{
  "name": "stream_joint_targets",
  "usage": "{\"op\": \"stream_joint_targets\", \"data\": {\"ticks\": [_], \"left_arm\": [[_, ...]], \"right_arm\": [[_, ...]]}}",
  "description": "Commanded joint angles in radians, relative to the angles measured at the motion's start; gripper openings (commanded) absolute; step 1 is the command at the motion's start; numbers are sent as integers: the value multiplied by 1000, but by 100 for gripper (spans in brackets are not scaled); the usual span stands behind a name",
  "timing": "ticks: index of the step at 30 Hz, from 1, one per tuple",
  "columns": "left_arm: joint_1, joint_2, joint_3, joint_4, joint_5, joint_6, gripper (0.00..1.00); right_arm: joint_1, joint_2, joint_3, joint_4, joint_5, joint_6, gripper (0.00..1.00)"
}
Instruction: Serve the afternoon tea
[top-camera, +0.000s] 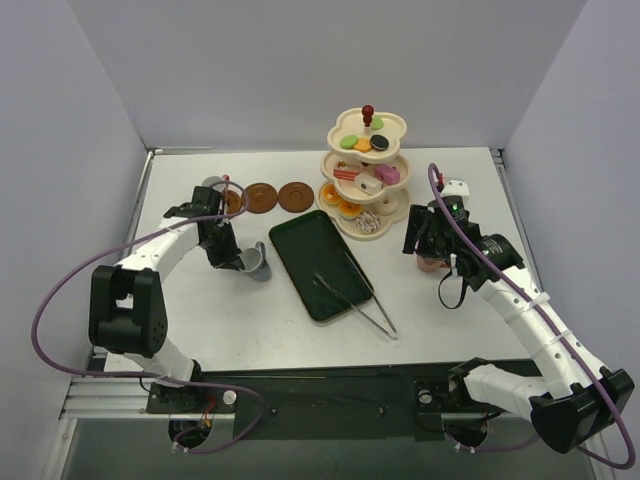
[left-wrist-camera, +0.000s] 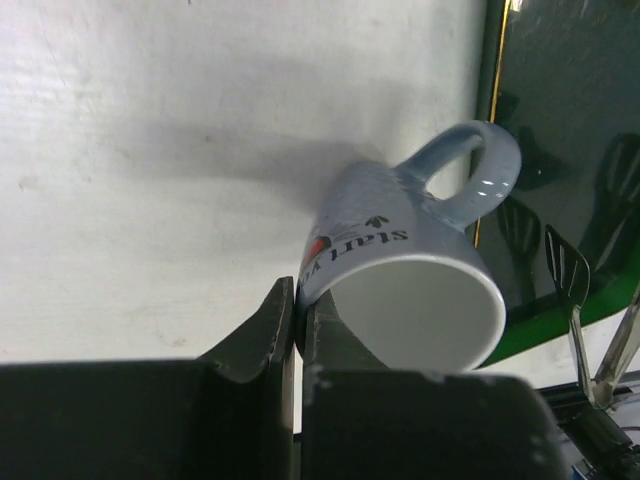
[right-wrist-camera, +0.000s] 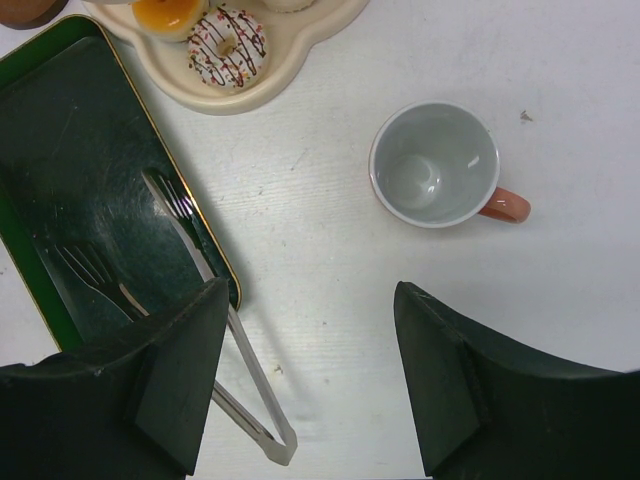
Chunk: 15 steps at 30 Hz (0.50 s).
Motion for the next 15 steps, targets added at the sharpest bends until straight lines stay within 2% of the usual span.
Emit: {"op": "stream_joint_targets", "data": {"ticks": [1,4,8,12,15], "left_arm": [[20,82,147,24,63,155,0],[4,148,235,-80,38,313,0],[-50,201,344,-180,-87,476,0],[-78,228,393,-221,-166,554,0],[-78,236,396,-229,-170,541,22]], "right_arm": [[5,-16,-9,0,25,-2,62],[5,-16,-7,3,24,-2,62],[5,-7,2,1,18,-4,62],[7,2,5,1,12,-5,62],[7,4,6,1,7,-7,62]]}}
